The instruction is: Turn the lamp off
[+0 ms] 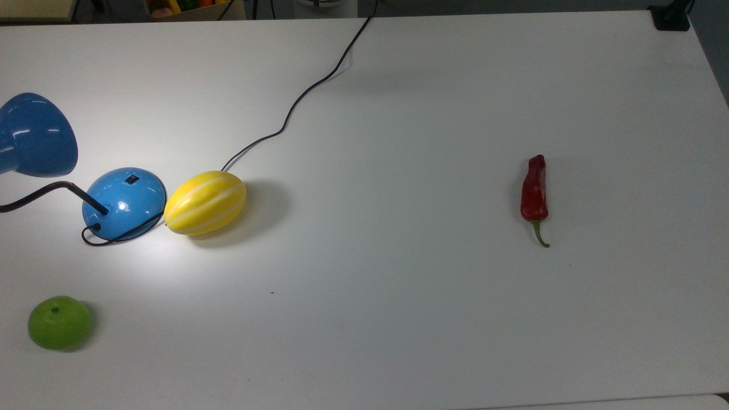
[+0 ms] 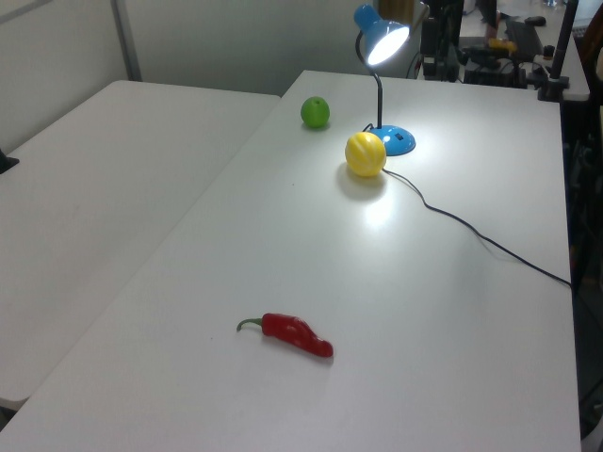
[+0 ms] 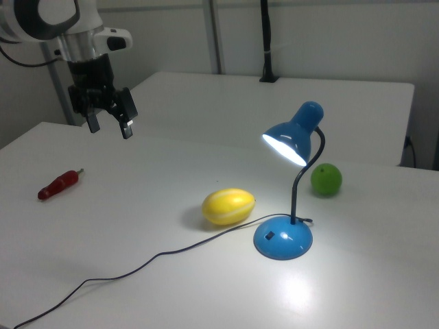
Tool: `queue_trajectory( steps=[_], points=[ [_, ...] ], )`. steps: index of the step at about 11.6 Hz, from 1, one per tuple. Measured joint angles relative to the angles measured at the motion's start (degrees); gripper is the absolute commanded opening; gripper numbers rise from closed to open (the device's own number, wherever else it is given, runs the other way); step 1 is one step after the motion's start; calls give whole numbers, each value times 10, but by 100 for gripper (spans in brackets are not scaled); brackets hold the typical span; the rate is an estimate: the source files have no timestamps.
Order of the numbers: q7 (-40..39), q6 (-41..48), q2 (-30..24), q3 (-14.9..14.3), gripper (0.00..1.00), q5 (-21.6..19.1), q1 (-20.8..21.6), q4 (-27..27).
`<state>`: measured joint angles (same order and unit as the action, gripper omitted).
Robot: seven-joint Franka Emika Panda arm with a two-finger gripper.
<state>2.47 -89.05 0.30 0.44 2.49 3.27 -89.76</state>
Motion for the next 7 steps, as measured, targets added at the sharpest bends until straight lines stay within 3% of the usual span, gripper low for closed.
queue_trajectory(
  steps=[7],
  points=[
    [-1, 4, 0, 0, 100, 0, 0, 0]
  ],
)
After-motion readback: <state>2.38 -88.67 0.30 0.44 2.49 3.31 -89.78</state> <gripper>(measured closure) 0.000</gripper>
